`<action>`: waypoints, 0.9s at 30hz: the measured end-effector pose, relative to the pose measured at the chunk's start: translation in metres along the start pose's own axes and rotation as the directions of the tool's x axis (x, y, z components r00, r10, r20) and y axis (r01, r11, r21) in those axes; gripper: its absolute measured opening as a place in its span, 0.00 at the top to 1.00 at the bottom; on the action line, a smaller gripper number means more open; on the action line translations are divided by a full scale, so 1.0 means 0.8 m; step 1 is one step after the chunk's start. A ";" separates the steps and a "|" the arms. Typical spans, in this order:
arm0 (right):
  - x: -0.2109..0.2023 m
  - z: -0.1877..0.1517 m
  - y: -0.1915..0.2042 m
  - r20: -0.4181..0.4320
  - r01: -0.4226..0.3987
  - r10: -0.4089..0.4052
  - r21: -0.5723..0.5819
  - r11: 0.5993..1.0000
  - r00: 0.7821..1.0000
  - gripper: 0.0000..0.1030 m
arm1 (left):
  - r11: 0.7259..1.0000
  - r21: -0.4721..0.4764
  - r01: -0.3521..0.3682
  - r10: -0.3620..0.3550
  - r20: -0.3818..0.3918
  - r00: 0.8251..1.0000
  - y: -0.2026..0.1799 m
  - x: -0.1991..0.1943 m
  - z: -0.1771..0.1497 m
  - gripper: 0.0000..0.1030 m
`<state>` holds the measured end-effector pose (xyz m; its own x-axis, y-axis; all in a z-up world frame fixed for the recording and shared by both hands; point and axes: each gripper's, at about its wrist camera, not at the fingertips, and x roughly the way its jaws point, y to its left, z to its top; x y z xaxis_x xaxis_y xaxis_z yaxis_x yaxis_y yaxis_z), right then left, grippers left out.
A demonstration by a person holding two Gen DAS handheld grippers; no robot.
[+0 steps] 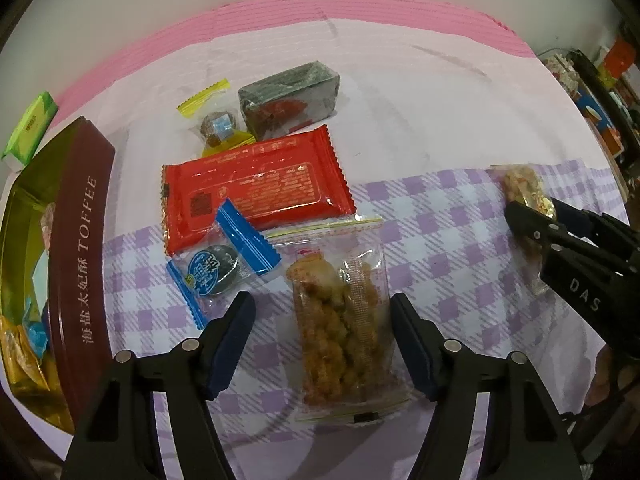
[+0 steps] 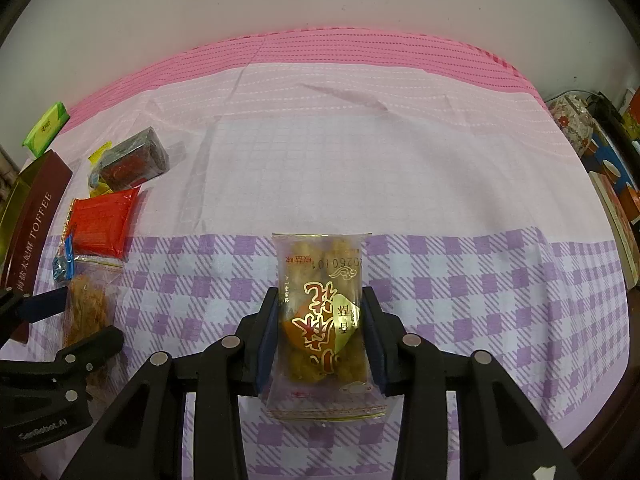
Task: Organize snacks
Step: 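Grasp the clear peanut packet with left gripper while right holds the pastry packet, then carry the peanut packet into the gold tin and open left gripper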
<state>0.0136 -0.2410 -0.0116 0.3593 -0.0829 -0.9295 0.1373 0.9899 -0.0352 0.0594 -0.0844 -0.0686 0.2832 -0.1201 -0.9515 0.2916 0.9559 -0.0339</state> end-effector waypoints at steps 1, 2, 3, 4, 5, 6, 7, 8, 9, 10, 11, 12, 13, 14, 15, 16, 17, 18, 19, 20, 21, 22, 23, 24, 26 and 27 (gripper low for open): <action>0.000 0.000 0.000 0.000 0.000 0.000 0.000 1.000 1.000 0.64 | 1.000 0.002 -0.002 0.002 0.001 1.000 0.000 0.000 -0.001 0.35; 0.000 0.000 0.000 0.000 0.000 0.000 0.001 1.000 1.000 0.64 | 1.000 0.006 -0.005 0.005 0.002 1.000 0.000 0.000 -0.001 0.35; 0.000 0.000 0.000 0.000 0.000 0.000 0.001 1.000 1.000 0.64 | 1.000 0.012 -0.011 0.011 0.006 1.000 -0.001 -0.001 -0.002 0.37; 0.000 0.000 0.001 0.001 0.000 0.000 0.000 1.000 1.000 0.64 | 1.000 0.014 -0.009 0.009 0.011 1.000 -0.001 -0.001 -0.003 0.38; 0.000 0.000 0.000 0.000 0.000 0.000 0.000 1.000 1.000 0.64 | 1.000 0.016 -0.009 0.009 0.014 1.000 -0.002 -0.002 -0.005 0.40; 0.000 0.000 0.000 0.000 0.000 0.000 0.000 1.000 1.000 0.64 | 1.000 0.020 -0.007 0.007 0.018 1.000 -0.003 -0.003 -0.006 0.43; 0.000 0.000 0.000 0.001 0.000 0.000 0.000 1.000 1.000 0.64 | 1.000 0.022 -0.006 0.005 0.021 1.000 -0.003 -0.004 -0.006 0.45; 0.000 0.000 0.000 0.000 0.000 0.000 -0.001 1.000 1.000 0.64 | 1.000 0.025 -0.003 0.003 0.023 1.000 -0.004 -0.005 -0.007 0.50; 0.000 0.000 0.000 0.001 0.000 0.000 0.000 1.000 1.000 0.64 | 1.000 0.027 -0.002 0.001 0.024 1.000 -0.004 -0.005 -0.007 0.55; 0.000 0.000 0.000 0.001 0.000 0.000 -0.001 1.000 1.000 0.64 | 1.000 0.028 0.001 -0.002 0.026 1.000 -0.004 -0.006 -0.007 0.57; 0.000 -0.001 0.000 0.001 0.001 -0.001 -0.001 1.000 1.000 0.64 | 1.000 0.029 0.003 -0.004 0.026 1.000 -0.003 -0.007 -0.007 0.60; 0.000 -0.001 0.000 0.001 0.001 -0.001 -0.001 1.000 1.000 0.64 | 1.000 0.030 0.004 -0.005 0.026 1.000 -0.004 -0.007 -0.008 0.60; 0.000 -0.001 0.000 0.001 0.000 0.000 0.000 1.000 1.000 0.64 | 1.000 0.028 0.008 -0.008 0.025 1.000 -0.003 -0.008 -0.008 0.62; 0.000 -0.001 0.001 0.002 0.002 -0.002 -0.001 1.000 1.000 0.64 | 1.000 0.027 0.014 -0.015 0.024 1.000 -0.004 -0.009 -0.010 0.62; 0.000 -0.001 0.000 0.002 0.003 -0.003 -0.002 1.000 1.000 0.64 | 0.999 0.025 0.021 -0.022 0.022 1.000 -0.002 -0.009 -0.010 0.62; 0.000 -0.001 0.000 0.002 0.003 -0.003 -0.002 1.000 1.000 0.64 | 0.999 0.022 0.027 -0.028 0.018 0.999 -0.001 -0.010 -0.012 0.62; 0.000 -0.002 0.000 0.002 0.002 -0.002 -0.001 1.000 1.000 0.64 | 0.999 0.022 0.032 -0.032 0.016 0.999 0.000 -0.011 -0.014 0.62; -0.001 -0.002 0.000 0.002 0.003 -0.003 -0.001 1.000 1.000 0.64 | 0.999 0.025 0.038 -0.038 0.011 0.999 0.001 -0.013 -0.016 0.62; -0.001 -0.002 0.000 0.002 0.003 -0.003 -0.002 1.000 1.000 0.64 | 0.999 0.027 0.040 -0.040 0.007 0.999 0.002 -0.014 -0.019 0.62; -0.001 -0.003 0.000 0.002 0.003 -0.003 -0.002 1.000 1.000 0.64 | 0.999 0.032 0.041 -0.041 0.003 0.999 0.002 -0.016 -0.022 0.62; -0.001 -0.003 0.001 0.002 0.004 -0.004 -0.003 1.000 1.000 0.64 | 0.999 0.034 0.042 -0.042 0.001 0.999 0.003 -0.019 -0.026 0.62; 0.000 -0.001 0.001 0.002 0.004 -0.004 -0.003 1.000 1.000 0.64 | 0.998 0.034 0.043 -0.043 -0.005 0.999 0.005 -0.021 -0.030 0.62; 0.000 0.000 0.001 0.002 0.004 -0.004 -0.004 1.000 1.000 0.64 | 0.998 0.033 0.047 -0.047 -0.009 0.999 0.008 -0.024 -0.034 0.62; 0.000 0.000 0.001 0.002 0.005 -0.004 -0.004 1.000 1.000 0.64 | 0.998 0.032 0.055 -0.055 -0.013 0.998 0.011 -0.027 -0.037 0.62; -0.002 0.001 0.001 0.003 0.005 -0.005 -0.004 1.000 1.000 0.64 | 0.998 0.032 0.062 -0.061 -0.013 0.998 0.015 -0.034 -0.042 0.62; -0.001 0.002 0.001 0.003 0.006 -0.006 -0.005 1.000 1.000 0.64 | 0.998 0.033 0.062 -0.062 -0.010 0.998 0.017 -0.038 -0.045 0.62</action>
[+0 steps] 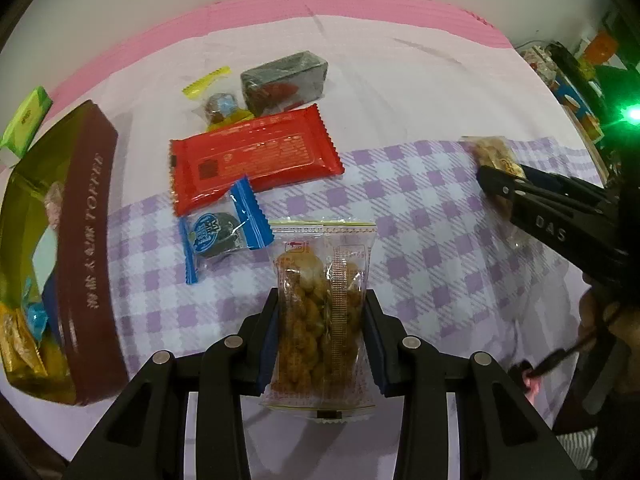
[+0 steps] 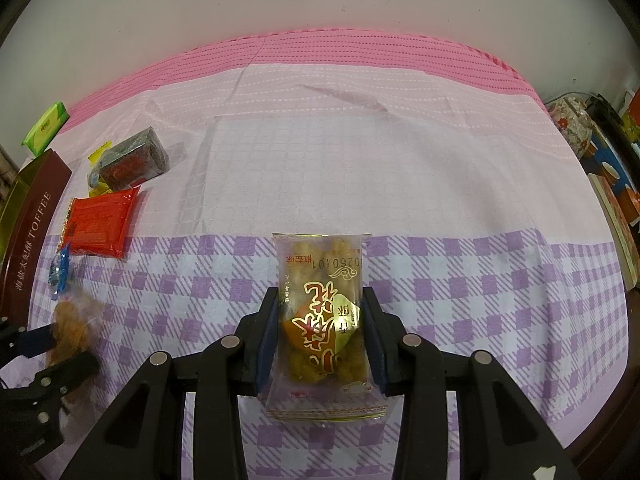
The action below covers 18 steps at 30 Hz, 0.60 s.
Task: Organize snacks
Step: 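Carry the peanut packet into the gold tin and open left gripper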
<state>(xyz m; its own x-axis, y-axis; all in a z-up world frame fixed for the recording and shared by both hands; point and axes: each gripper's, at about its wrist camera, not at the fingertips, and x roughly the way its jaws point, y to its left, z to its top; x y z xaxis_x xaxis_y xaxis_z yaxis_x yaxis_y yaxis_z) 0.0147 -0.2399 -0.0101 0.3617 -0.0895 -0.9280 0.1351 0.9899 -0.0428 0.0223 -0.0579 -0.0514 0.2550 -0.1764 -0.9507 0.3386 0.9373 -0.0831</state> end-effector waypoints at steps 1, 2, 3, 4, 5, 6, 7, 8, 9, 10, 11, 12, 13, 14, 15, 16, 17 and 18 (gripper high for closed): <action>0.000 0.000 0.000 0.000 0.000 0.000 0.000 1.000 1.000 0.64 | 1.000 -0.002 0.002 -0.002 0.005 1.000 0.003 -0.006 -0.002 0.62; 0.000 0.000 0.000 0.000 0.000 0.000 0.000 1.000 1.000 0.64 | 1.000 -0.005 0.004 -0.004 0.007 1.000 0.006 -0.007 -0.002 0.62; 0.000 0.000 0.000 0.000 0.000 0.000 0.000 1.000 1.000 0.64 | 1.000 -0.009 0.010 -0.010 0.012 1.000 0.009 -0.013 -0.003 0.62; 0.000 0.000 0.000 0.001 0.000 0.000 0.000 1.000 1.000 0.64 | 1.000 -0.014 0.015 -0.015 0.020 1.000 0.012 -0.018 -0.003 0.62; 0.000 0.000 0.000 0.001 0.001 -0.001 0.000 1.000 1.000 0.64 | 1.000 -0.016 0.018 -0.017 0.025 1.000 0.014 -0.021 -0.002 0.62; 0.000 -0.001 0.000 0.001 0.001 -0.001 0.000 1.000 1.000 0.64 | 1.000 -0.017 0.022 -0.021 0.031 0.999 0.017 -0.027 -0.002 0.62; 0.000 -0.001 0.000 0.001 0.001 -0.001 0.000 1.000 1.000 0.64 | 1.000 -0.019 0.024 -0.024 0.036 0.999 0.020 -0.031 -0.002 0.62; 0.000 -0.001 0.000 0.001 0.002 -0.002 0.000 1.000 1.000 0.64 | 0.999 -0.021 0.026 -0.025 0.040 0.999 0.023 -0.035 -0.002 0.62; 0.000 -0.001 0.000 0.002 0.003 -0.003 -0.001 1.000 1.000 0.64 | 0.999 -0.026 0.028 -0.027 0.045 0.999 0.027 -0.042 -0.002 0.62; 0.001 0.000 0.000 0.002 0.003 -0.003 -0.001 1.000 1.000 0.64 | 0.999 -0.030 0.032 -0.031 0.050 0.998 0.030 -0.046 -0.002 0.62; 0.000 -0.001 0.001 0.003 0.003 -0.003 -0.001 1.000 1.000 0.64 | 0.999 -0.033 0.038 -0.036 0.055 0.998 0.032 -0.049 -0.001 0.62; 0.001 0.000 0.001 0.003 0.003 -0.003 -0.001 1.000 1.000 0.64 | 0.999 -0.036 0.040 -0.038 0.060 0.997 0.033 -0.053 -0.002 0.62; 0.000 -0.002 0.002 0.004 0.003 -0.003 -0.002 1.000 1.000 0.64 | 0.998 -0.043 0.039 -0.036 0.067 0.997 0.038 -0.058 -0.002 0.62; 0.000 -0.001 0.002 0.004 0.004 -0.004 -0.002 1.000 1.000 0.64 | 0.998 -0.046 0.039 -0.036 0.070 0.997 0.036 -0.059 0.002 0.62; 0.000 -0.002 0.001 0.004 0.003 -0.003 -0.002 1.000 1.000 0.64 | 0.998 -0.051 0.041 -0.037 0.075 0.997 0.038 -0.061 0.004 0.62; 0.000 -0.002 0.001 0.004 0.003 -0.003 -0.002 1.000 1.000 0.64 | 0.997 -0.061 0.042 -0.037 0.082 0.996 0.042 -0.064 0.006 0.62; 0.000 -0.002 0.001 0.004 0.003 -0.003 -0.002 1.000 1.000 0.64 | 0.997 -0.070 0.043 -0.036 0.087 0.996 0.049 -0.070 0.005 0.62; 0.000 -0.002 0.000 0.005 0.003 -0.003 -0.002 1.000 1.000 0.64 | 0.996 -0.081 0.040 -0.032 0.095 0.995 0.056 -0.075 0.005 0.62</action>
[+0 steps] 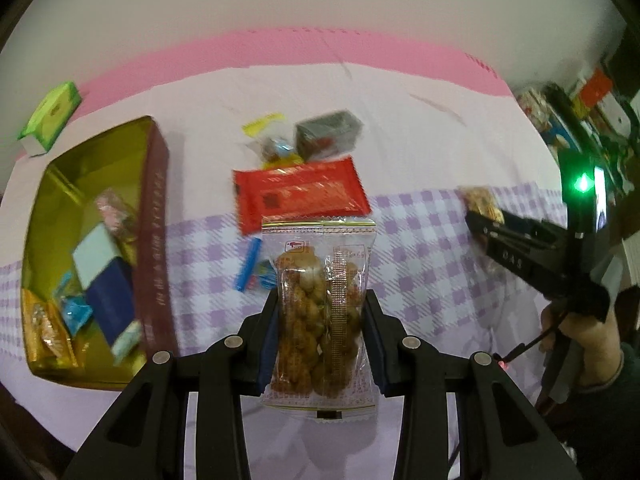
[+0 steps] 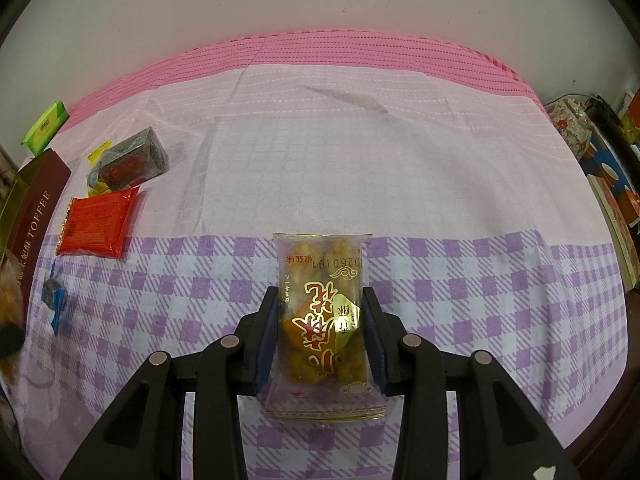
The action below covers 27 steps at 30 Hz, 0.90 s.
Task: Organize snacks
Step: 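Carry the peanut packet into the gold tin and open left gripper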
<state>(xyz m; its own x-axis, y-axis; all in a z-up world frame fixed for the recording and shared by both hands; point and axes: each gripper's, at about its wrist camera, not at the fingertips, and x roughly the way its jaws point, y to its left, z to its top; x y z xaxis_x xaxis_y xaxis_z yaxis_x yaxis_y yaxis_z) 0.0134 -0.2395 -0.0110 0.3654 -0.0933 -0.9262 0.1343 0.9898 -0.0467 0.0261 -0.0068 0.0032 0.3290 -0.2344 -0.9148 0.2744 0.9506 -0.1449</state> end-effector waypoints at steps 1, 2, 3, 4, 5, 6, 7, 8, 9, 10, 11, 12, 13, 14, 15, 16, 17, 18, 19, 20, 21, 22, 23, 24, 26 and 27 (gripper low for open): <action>0.000 0.000 0.000 0.000 0.000 0.000 0.000 1.000 1.000 0.64 | 1.000 -0.013 -0.010 0.010 0.011 1.000 0.007 -0.006 0.003 0.62; 0.000 0.000 0.000 0.000 0.001 -0.001 0.000 1.000 1.000 0.64 | 0.999 -0.024 -0.023 0.024 0.021 0.999 0.015 -0.011 0.006 0.62; 0.000 -0.001 0.000 0.000 0.001 -0.001 0.000 1.000 1.000 0.64 | 0.999 -0.031 -0.034 0.035 0.027 0.999 0.018 -0.012 0.009 0.62; 0.000 0.000 0.000 0.000 0.001 -0.001 0.000 1.000 1.000 0.64 | 0.998 -0.045 -0.054 0.055 0.037 0.998 0.029 -0.017 0.011 0.62; 0.000 0.000 0.000 0.000 0.001 -0.001 0.000 1.000 1.000 0.64 | 0.995 -0.059 -0.076 0.079 0.043 0.996 0.041 -0.021 0.014 0.62; 0.001 0.001 0.000 0.000 0.001 -0.001 0.000 1.000 1.000 0.64 | 0.994 -0.068 -0.090 0.093 0.044 0.995 0.048 -0.020 0.015 0.62; 0.000 0.000 0.000 0.000 0.001 -0.001 0.000 1.000 1.000 0.64 | 0.990 -0.090 -0.111 0.115 0.045 0.992 0.062 -0.022 0.017 0.62; 0.000 0.000 0.000 0.000 0.001 -0.001 0.000 1.000 1.000 0.64 | 0.986 -0.113 -0.126 0.132 0.043 0.990 0.077 -0.023 0.018 0.62; 0.000 0.000 0.000 0.000 0.001 -0.001 0.000 1.000 1.000 0.64 | 0.981 -0.132 -0.142 0.148 0.041 0.988 0.089 -0.024 0.018 0.62; 0.000 0.000 0.000 0.000 0.002 -0.002 0.000 1.000 1.000 0.64 | 0.977 -0.147 -0.156 0.163 0.038 0.986 0.100 -0.024 0.018 0.62; 0.000 0.000 0.000 0.000 0.001 -0.001 -0.001 1.000 1.000 0.64 | 0.971 -0.164 -0.175 0.183 0.036 0.982 0.114 -0.024 0.018 0.62; 0.000 -0.001 0.001 0.000 0.002 -0.002 0.000 1.000 1.000 0.64 | 0.965 -0.177 -0.194 0.202 0.032 0.979 0.125 -0.023 0.016 0.62; 0.000 0.000 0.001 -0.001 0.002 -0.002 0.000 1.000 1.000 0.64 | 0.960 -0.189 -0.209 0.218 0.027 0.976 0.133 -0.023 0.014 0.62; 0.000 -0.001 0.001 -0.001 0.002 -0.002 0.000 1.000 1.000 0.64 | 0.955 -0.199 -0.220 0.228 0.022 0.973 0.142 -0.022 0.013 0.62; 0.000 -0.001 0.001 -0.001 0.002 -0.002 0.000 1.000 1.000 0.64 | 0.950 -0.212 -0.229 0.238 0.017 0.971 0.152 -0.020 0.011 0.62; 0.000 0.000 0.001 -0.003 0.002 -0.002 0.001 1.000 1.000 0.64 | 0.943 -0.229 -0.241 0.249 0.007 0.969 0.164 -0.018 0.009 0.62; 0.000 0.000 0.001 -0.004 0.002 -0.002 0.002 1.000 1.000 0.64 | 0.940 -0.236 -0.245 0.253 0.002 0.967 0.171 -0.016 0.006 0.62; 0.000 0.000 0.000 -0.005 0.003 -0.003 0.001 1.000 1.000 0.64 | 0.935 -0.246 -0.254 0.261 -0.003 0.965 0.180 -0.015 0.003 0.62; 0.001 0.000 0.000 -0.007 0.003 -0.003 0.002 1.000 1.000 0.64 | 0.932 -0.253 -0.261 0.268 -0.009 0.963 0.187 -0.013 0.000 0.62; 0.000 0.000 0.000 -0.006 0.003 -0.003 0.002 1.000 1.000 0.64 | 0.929 -0.256 -0.267 0.273 -0.015 0.962 0.192 -0.012 -0.002 0.62; 0.001 0.001 0.000 -0.008 0.004 -0.004 0.002 1.000 1.000 0.64 | 0.926 -0.260 -0.275 0.279 -0.021 0.960 0.198 -0.010 -0.005 0.62; 0.001 0.000 0.001 -0.006 0.004 -0.004 0.002 1.000 1.000 0.64 | 0.924 -0.261 -0.279 0.282 -0.026 0.959 0.202 -0.007 -0.007 0.62; 0.001 -0.001 0.001 -0.006 0.004 -0.004 0.003 1.000 1.000 0.64 | 0.923 -0.262 -0.284 0.286 -0.031 0.958 0.205 -0.006 -0.008 0.62; 0.001 0.000 0.000 -0.006 0.005 -0.005 0.005 1.000 1.000 0.64 | 0.921 -0.263 -0.289 0.290 -0.036 0.956 0.209 -0.003 -0.010 0.62; 0.002 0.000 0.000 -0.007 0.007 -0.007 0.005 1.000 1.000 0.64 | 0.917 -0.263 -0.299 0.298 -0.045 0.954 0.214 0.001 -0.012 0.62; 0.002 0.001 0.000 -0.009 0.009 -0.009 0.006 1.000 1.000 0.64 | 0.917 -0.262 -0.302 0.300 -0.048 0.953 0.216 0.004 -0.012 0.62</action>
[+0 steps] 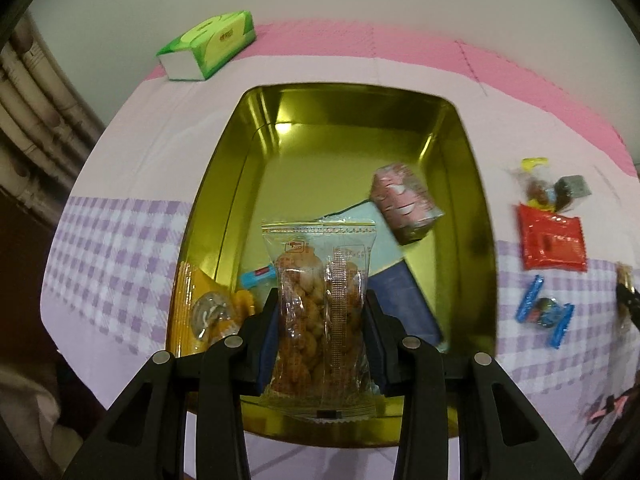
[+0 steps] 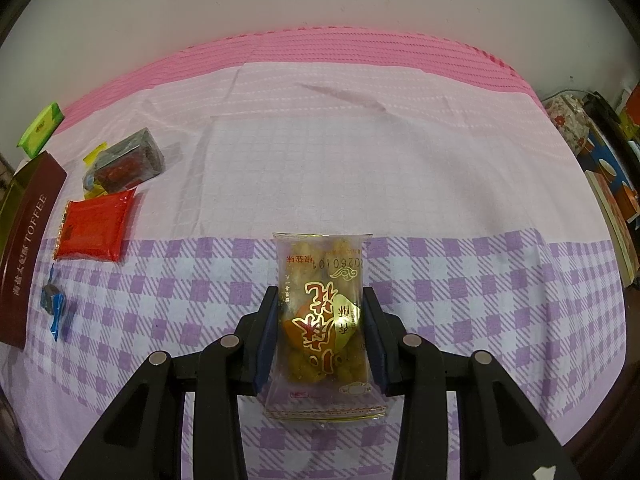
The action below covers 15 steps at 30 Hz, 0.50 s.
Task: Organize snacks
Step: 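Carry the peanut packet into the gold tin and open left gripper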
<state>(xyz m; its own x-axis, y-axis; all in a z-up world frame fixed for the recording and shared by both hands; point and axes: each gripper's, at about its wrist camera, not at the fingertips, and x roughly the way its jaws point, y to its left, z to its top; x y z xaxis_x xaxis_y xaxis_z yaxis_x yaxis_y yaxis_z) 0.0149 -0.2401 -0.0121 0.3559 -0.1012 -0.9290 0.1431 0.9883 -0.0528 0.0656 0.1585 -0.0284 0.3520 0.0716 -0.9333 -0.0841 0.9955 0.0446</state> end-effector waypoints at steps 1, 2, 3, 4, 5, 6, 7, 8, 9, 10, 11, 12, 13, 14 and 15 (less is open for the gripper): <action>0.000 0.000 0.000 -0.001 0.001 -0.001 0.002 1.000 1.000 0.64 | 1.000 0.004 -0.005 0.005 -0.002 1.000 0.001 0.003 -0.001 0.62; 0.000 0.000 0.001 -0.002 0.001 -0.001 0.004 1.000 1.000 0.64 | 1.000 0.007 -0.009 0.009 -0.002 1.000 0.002 0.005 -0.001 0.62; 0.000 0.001 0.000 -0.004 0.002 -0.002 0.005 1.000 1.000 0.64 | 1.000 0.011 -0.014 0.014 -0.002 1.000 0.002 0.007 -0.001 0.62; 0.000 0.001 0.001 -0.005 0.004 -0.004 0.007 1.000 1.000 0.64 | 1.000 0.019 -0.024 0.024 -0.001 1.000 0.002 0.010 -0.002 0.62; -0.001 0.001 0.001 -0.006 0.006 -0.006 0.009 1.000 1.000 0.64 | 0.999 0.026 -0.033 0.033 0.006 0.999 0.002 0.011 -0.003 0.62; 0.000 0.002 0.001 -0.007 0.007 -0.007 0.010 1.000 1.000 0.64 | 0.999 0.033 -0.038 0.038 0.011 0.999 0.002 0.012 -0.003 0.62; -0.001 0.002 0.000 -0.008 0.008 -0.008 0.011 1.000 1.000 0.64 | 0.998 0.038 -0.042 0.041 0.013 0.999 0.001 0.012 -0.003 0.62; -0.001 0.002 0.001 -0.009 0.009 -0.009 0.013 1.000 1.000 0.64 | 0.998 0.040 -0.045 0.044 0.015 0.999 0.001 0.013 -0.003 0.62; -0.001 0.002 0.001 -0.011 0.010 -0.010 0.015 1.000 1.000 0.64 | 0.998 0.043 -0.048 0.047 0.018 0.999 0.000 0.014 -0.003 0.62; -0.001 0.002 0.001 -0.012 0.011 -0.011 0.016 1.000 1.000 0.64 | 0.997 0.047 -0.053 0.052 0.021 0.998 0.000 0.014 -0.003 0.62; 0.000 0.003 0.002 -0.013 0.012 -0.012 0.017 1.000 1.000 0.64 | 0.997 0.051 -0.060 0.059 0.022 0.998 -0.002 0.013 -0.004 0.62; 0.000 0.002 0.002 -0.013 0.013 -0.013 0.020 1.000 1.000 0.64 | 0.996 0.056 -0.067 0.066 0.025 0.998 -0.004 0.013 -0.005 0.62; 0.000 0.002 0.001 -0.012 0.014 -0.013 0.022 1.000 1.000 0.64 | 0.996 0.060 -0.072 0.070 0.030 0.997 -0.005 0.013 -0.005 0.62; 0.000 0.001 0.002 -0.011 0.015 -0.015 0.023 1.000 1.000 0.64 | 0.995 0.063 -0.076 0.074 0.033 0.997 -0.006 0.012 -0.006 0.62; 0.000 0.001 0.001 -0.011 0.015 -0.015 0.022 1.000 1.000 0.64 | 0.995 0.068 -0.080 0.077 0.036 0.996 -0.007 0.012 -0.006 0.62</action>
<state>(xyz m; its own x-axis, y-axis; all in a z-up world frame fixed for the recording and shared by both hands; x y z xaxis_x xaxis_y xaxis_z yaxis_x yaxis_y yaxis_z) 0.0161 -0.2391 -0.0118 0.3434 -0.1144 -0.9322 0.1685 0.9840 -0.0587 0.0653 0.1532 -0.0393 0.3773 0.1506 -0.9137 -0.0487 0.9885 0.1428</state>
